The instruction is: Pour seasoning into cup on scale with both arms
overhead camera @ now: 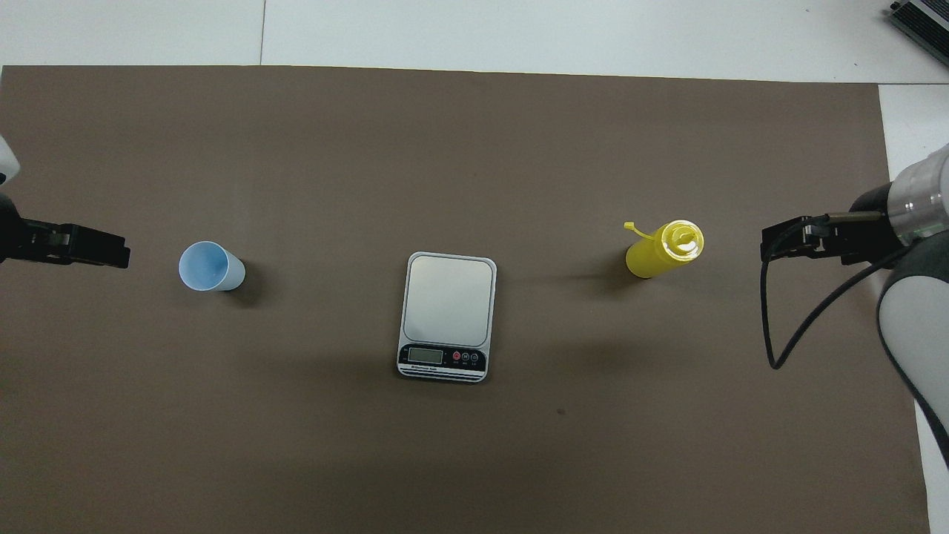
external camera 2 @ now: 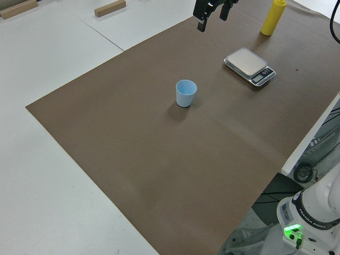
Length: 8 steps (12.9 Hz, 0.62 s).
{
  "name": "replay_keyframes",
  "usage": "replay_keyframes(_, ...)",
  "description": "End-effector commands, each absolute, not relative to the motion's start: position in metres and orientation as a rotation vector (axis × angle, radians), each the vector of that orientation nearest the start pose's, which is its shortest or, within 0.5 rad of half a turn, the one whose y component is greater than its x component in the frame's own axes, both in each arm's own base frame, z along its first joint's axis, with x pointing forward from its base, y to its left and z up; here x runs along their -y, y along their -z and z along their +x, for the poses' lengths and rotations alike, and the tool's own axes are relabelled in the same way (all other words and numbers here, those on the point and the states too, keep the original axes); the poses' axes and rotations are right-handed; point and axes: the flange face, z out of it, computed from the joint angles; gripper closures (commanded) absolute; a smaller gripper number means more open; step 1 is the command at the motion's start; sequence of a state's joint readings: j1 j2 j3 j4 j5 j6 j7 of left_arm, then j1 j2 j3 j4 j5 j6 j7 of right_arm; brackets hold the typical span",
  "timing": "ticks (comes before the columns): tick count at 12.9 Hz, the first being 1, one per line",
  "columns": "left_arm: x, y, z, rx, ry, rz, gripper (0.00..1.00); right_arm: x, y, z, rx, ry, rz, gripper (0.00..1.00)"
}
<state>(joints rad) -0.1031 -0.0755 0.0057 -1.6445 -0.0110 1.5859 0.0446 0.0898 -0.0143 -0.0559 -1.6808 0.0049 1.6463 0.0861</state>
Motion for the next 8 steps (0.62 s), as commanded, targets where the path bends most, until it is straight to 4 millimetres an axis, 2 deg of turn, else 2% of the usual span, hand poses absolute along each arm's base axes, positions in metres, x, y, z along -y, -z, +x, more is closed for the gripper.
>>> replay_keyframes(1, 0.0556, -0.6339, 0.5230, -0.303, 0.007, -3.149, 0.00, -0.0172, -0.5876, 0.5455, -0.094, -0.034, -3.138, 0.00)
replay_keyframes(4, 0.0493, -0.6337, 0.5250, -0.293, 0.024, -3.150, 0.00, -0.0172, -0.5876, 0.5455, -0.094, -0.034, -3.138, 0.00)
replay_keyframes(8, 0.0555, -0.6281, 0.5233, -0.316, 0.056, -3.147, 0.00, -0.0181, -0.5876, 0.5455, -0.089, -0.034, -3.138, 0.00)
